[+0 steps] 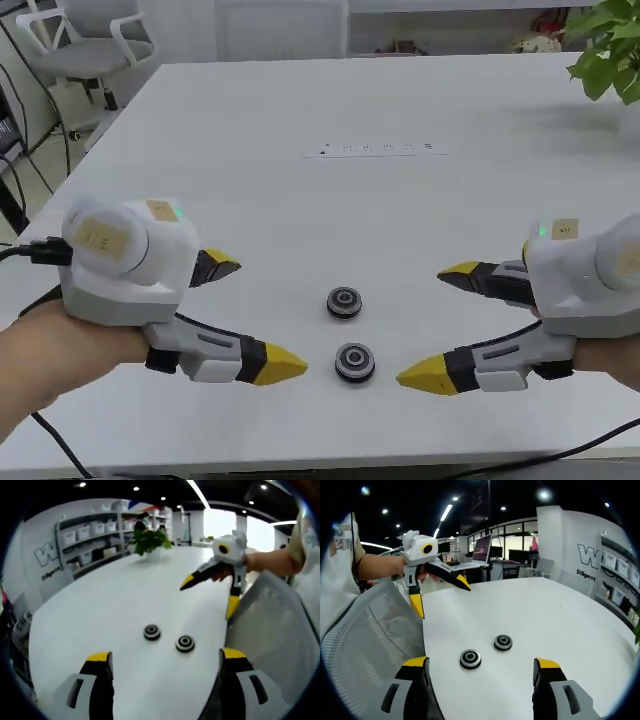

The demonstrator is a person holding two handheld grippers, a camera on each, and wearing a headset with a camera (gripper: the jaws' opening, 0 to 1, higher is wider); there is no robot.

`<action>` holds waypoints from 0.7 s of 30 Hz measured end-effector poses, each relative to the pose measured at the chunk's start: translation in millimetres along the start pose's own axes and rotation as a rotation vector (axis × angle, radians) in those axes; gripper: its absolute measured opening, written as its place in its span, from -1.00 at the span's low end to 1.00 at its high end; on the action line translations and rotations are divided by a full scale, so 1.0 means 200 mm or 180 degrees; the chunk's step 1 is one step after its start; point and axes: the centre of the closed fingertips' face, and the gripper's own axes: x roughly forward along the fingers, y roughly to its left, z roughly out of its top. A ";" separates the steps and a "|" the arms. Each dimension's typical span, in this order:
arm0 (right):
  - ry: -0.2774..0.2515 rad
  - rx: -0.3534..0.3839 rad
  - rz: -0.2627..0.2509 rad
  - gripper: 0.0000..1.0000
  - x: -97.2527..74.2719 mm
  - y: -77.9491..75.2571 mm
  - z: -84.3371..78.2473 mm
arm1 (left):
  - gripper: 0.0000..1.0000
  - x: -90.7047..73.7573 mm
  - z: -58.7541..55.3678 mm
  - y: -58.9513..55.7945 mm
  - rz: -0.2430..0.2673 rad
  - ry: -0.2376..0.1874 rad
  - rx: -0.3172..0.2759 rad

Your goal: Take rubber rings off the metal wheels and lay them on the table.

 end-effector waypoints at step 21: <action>0.0071 -0.0061 0.0126 0.68 0.08 0.02 -0.06 | 0.73 0.14 -0.03 -0.05 -0.0189 0.0139 0.0054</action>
